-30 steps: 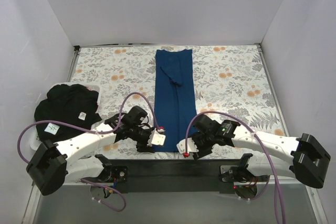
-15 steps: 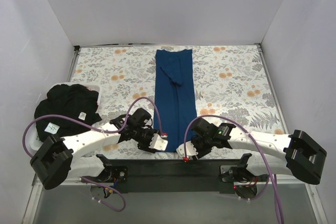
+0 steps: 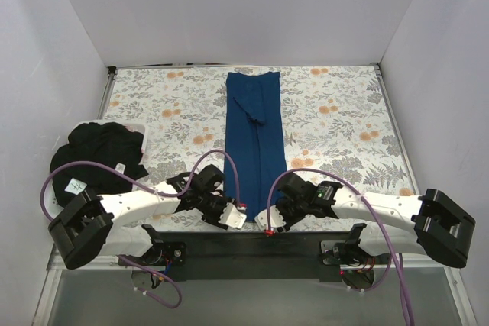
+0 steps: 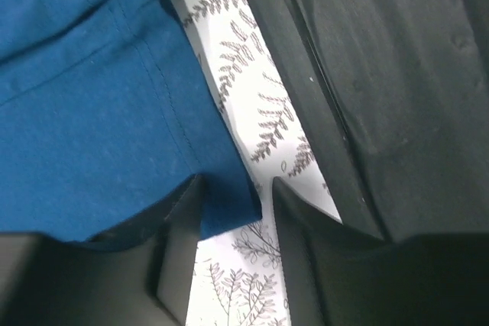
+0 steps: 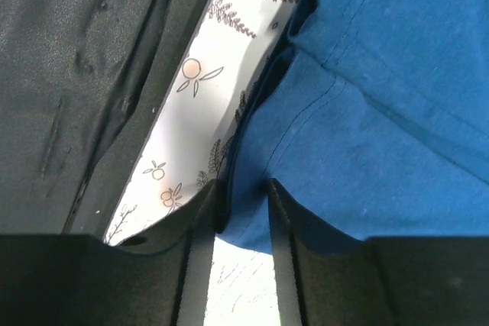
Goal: Fold and stack the t-shirts
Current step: Fold the tshirt
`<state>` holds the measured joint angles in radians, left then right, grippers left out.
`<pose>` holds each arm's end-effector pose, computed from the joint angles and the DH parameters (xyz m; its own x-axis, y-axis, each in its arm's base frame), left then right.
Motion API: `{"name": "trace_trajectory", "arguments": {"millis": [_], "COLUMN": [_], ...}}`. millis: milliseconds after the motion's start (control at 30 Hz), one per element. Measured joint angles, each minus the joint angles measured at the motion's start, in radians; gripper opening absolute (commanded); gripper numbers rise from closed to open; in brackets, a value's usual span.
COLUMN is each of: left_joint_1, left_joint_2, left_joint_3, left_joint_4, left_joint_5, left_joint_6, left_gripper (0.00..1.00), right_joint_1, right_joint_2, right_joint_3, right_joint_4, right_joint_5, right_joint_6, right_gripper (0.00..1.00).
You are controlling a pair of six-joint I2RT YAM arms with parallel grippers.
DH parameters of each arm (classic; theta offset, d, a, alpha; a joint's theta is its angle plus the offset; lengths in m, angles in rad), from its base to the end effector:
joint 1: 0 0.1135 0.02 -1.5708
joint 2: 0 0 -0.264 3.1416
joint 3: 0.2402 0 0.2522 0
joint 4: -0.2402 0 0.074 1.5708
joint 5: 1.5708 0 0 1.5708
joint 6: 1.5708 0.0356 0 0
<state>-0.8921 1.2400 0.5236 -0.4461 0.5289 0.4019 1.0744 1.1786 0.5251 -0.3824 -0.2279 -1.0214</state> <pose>0.1116 -0.1669 0.1515 -0.2182 0.8085 -0.5466 0.9596 0.0758 -0.2709 0.0908 0.1845 0.1627 0.5633 -0.7043 -0.4319 -0.8254 -0.4558 -0.3332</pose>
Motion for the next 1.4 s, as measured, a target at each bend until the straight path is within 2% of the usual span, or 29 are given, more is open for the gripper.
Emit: {"name": "trace_trajectory", "arguments": {"millis": [67, 100, 167, 200, 333, 467, 633, 833, 1100, 1400], "left_joint_1": [0.0, 0.0, 0.0, 0.0, 0.0, -0.005, 0.014, 0.211, 0.327, 0.452], "left_joint_2": [0.0, -0.002, -0.005, -0.006, -0.026, -0.128, -0.206, -0.095, 0.076, 0.325], "left_joint_3": [-0.009, -0.014, -0.023, -0.025, -0.027, -0.024, -0.003, 0.13, 0.269, 0.451], "left_joint_4": [0.026, 0.04, 0.074, 0.082, 0.084, 0.048, 0.033, 0.047, 0.169, 0.257], "left_joint_5": [0.0, -0.003, -0.014, -0.018, -0.024, 0.002, 0.01, 0.04, 0.076, 0.108], "left_joint_6": [-0.001, -0.003, -0.004, -0.006, -0.018, -0.036, -0.051, -0.057, -0.038, -0.03], "left_gripper": [0.17, 0.06, 0.0, 0.0, 0.0, 0.0, 0.0, 0.0, 0.0, 0.0], "right_joint_1": [0.001, 0.001, 0.001, 0.001, 0.007, 0.036, 0.011, -0.13, -0.302, -0.477], "right_joint_2": [0.002, 0.003, 0.013, 0.016, 0.02, -0.007, -0.051, -0.033, 0.118, 0.325], "right_joint_3": [-0.006, -0.007, -0.005, -0.005, 0.003, 0.02, 0.135, 0.274, 0.344, 0.519], "right_joint_4": [0.015, 0.019, 0.029, 0.033, 0.037, -0.031, -0.109, -0.105, -0.084, -0.003], "right_joint_5": [-0.002, 0.0, 0.005, 0.008, 0.016, 0.021, 0.016, 0.016, -0.001, -0.042], "right_joint_6": [-0.002, 0.0, 0.003, 0.008, 0.043, 0.081, 0.117, 0.044, -0.093, -0.184], "right_gripper": [0.27, 0.17, 0.08, 0.01, 0.01, 0.01, 0.01, 0.01, 0.01, 0.01]}}
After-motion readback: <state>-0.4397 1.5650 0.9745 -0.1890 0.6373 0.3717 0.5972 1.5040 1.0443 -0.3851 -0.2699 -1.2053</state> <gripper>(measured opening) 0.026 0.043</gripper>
